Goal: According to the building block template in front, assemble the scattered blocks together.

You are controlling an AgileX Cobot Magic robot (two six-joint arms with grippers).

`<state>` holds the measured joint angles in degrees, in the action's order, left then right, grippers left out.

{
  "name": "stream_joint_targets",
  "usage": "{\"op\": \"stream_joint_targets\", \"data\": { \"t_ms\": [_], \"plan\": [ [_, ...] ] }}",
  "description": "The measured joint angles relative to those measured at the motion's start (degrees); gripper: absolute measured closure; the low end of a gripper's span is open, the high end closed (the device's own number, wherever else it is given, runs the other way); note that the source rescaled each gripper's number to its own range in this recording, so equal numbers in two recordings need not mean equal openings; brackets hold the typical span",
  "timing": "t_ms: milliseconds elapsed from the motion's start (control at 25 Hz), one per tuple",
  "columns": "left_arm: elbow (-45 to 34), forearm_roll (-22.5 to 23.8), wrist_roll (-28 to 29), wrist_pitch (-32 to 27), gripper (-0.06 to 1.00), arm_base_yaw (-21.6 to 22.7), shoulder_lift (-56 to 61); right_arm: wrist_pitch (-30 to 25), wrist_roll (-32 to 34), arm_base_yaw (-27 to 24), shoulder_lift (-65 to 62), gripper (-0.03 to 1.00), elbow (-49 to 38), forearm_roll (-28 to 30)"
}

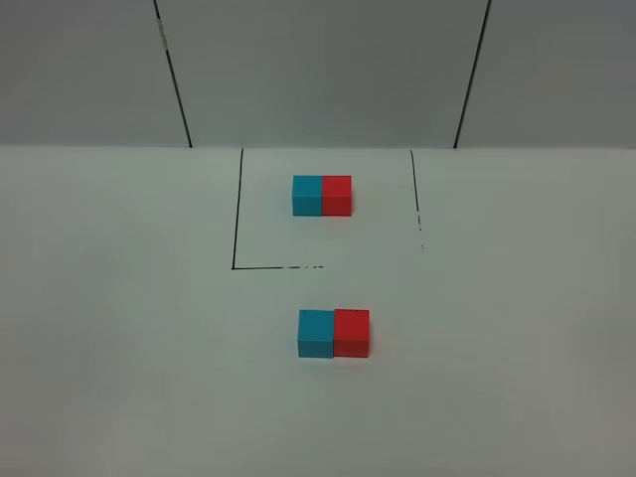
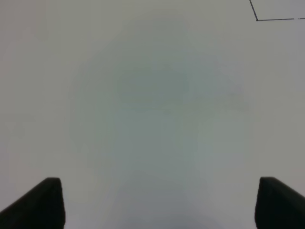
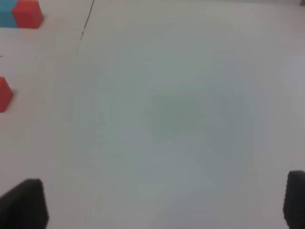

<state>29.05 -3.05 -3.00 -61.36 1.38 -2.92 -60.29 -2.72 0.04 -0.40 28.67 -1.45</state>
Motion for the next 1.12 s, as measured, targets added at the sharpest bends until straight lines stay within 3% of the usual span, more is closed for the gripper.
{"op": "stream_joint_targets", "data": {
  "t_ms": [1120],
  "plan": [
    [0.0,0.0,0.0,0.0,0.25,0.0,0.0,0.0,1.7,0.0,0.0,-0.03,0.0,-0.1]
  ]
}}
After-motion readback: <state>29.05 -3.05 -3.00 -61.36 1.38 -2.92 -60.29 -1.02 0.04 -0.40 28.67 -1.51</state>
